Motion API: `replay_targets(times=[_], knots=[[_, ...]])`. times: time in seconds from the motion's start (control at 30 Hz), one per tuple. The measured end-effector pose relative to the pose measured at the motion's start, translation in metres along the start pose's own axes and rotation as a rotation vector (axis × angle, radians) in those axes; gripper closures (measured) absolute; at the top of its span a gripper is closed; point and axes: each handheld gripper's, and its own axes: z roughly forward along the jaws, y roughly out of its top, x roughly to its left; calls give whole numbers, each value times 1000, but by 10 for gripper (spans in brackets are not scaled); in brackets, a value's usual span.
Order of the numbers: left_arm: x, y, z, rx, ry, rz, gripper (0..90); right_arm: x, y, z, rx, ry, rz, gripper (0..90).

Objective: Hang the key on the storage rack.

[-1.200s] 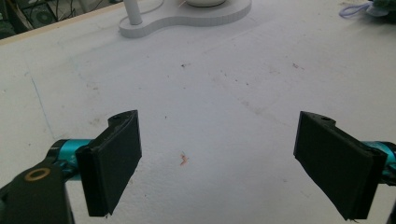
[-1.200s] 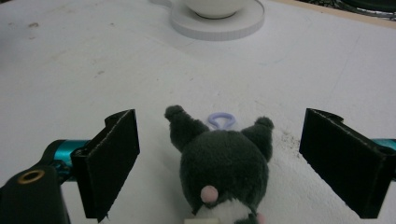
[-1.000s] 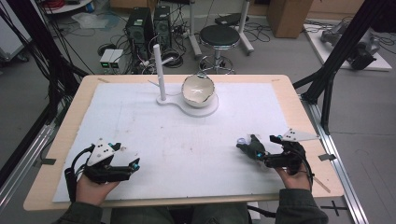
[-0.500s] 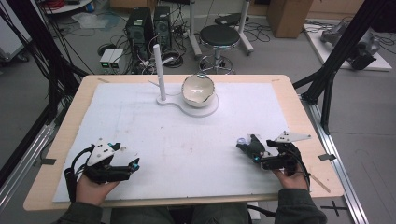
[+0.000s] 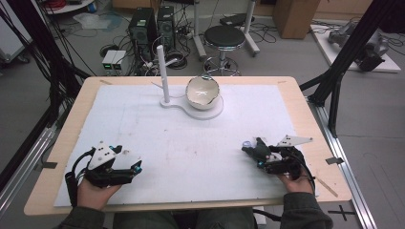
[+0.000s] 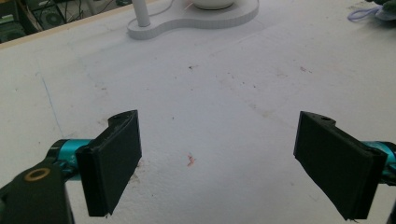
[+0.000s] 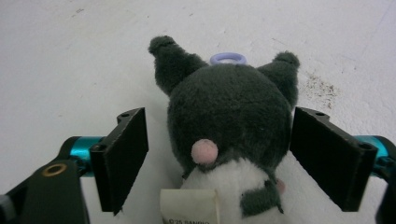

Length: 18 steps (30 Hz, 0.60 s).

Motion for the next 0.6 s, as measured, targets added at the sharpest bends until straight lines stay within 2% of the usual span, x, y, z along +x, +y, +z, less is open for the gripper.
replay_targets(times=[0.6], knots=[[3,1,-2,-37,26,-22,152,-2,0,3,32,-29,11,363]])
